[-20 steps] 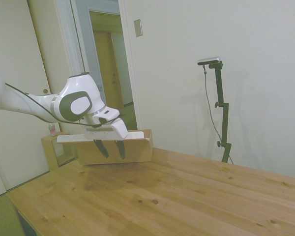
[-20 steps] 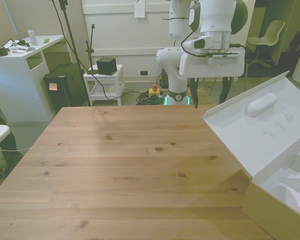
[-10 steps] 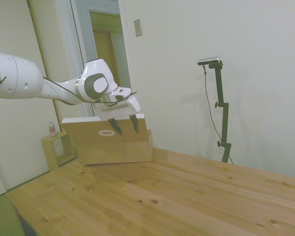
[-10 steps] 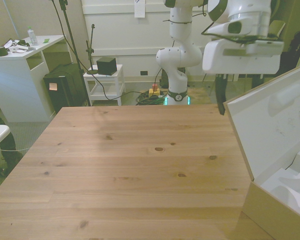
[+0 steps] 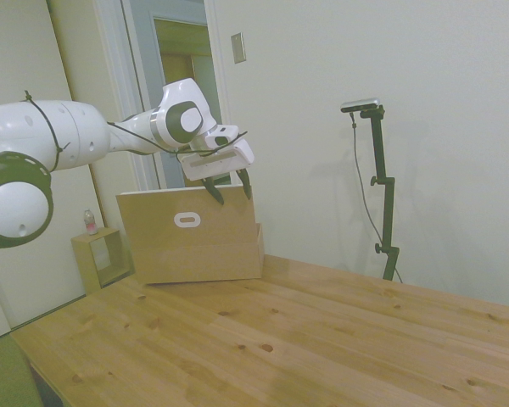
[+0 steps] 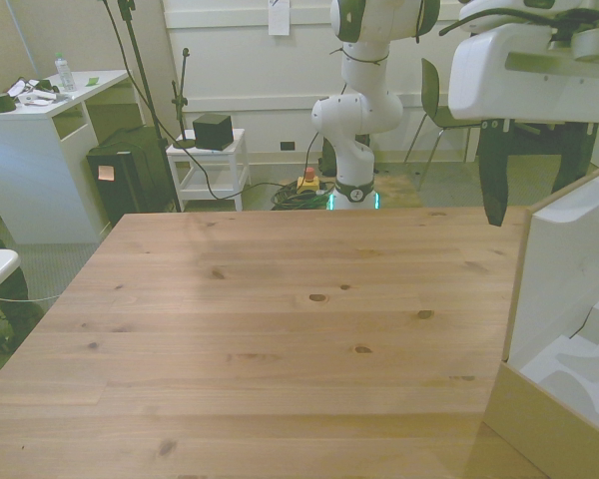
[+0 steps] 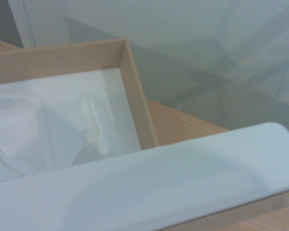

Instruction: Close the box

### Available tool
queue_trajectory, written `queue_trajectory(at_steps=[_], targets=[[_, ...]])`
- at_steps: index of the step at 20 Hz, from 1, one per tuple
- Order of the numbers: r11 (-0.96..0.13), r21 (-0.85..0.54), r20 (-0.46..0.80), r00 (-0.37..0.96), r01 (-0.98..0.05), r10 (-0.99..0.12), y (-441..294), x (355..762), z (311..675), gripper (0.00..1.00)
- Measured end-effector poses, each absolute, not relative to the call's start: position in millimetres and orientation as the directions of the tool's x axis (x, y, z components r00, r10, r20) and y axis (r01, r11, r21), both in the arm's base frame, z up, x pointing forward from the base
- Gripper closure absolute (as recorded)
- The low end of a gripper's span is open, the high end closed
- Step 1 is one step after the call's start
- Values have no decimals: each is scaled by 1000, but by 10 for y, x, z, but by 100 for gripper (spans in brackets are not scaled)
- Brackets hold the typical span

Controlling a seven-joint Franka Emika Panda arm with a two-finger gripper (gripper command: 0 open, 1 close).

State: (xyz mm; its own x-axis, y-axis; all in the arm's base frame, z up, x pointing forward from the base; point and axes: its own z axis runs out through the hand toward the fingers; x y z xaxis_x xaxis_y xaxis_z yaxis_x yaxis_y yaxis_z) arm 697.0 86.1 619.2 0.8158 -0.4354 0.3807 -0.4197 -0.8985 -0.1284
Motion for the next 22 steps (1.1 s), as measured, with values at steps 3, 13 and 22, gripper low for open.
queue_trajectory(at_steps=[3,13,22], targets=[[-902,-133,398,811,-411,-429,908,7126,6249,0],[-889,-76,340,826,-452,-450,847,7314,6024,0],[-802,15,186,789,-598,-585,391,6719,5795,0]])
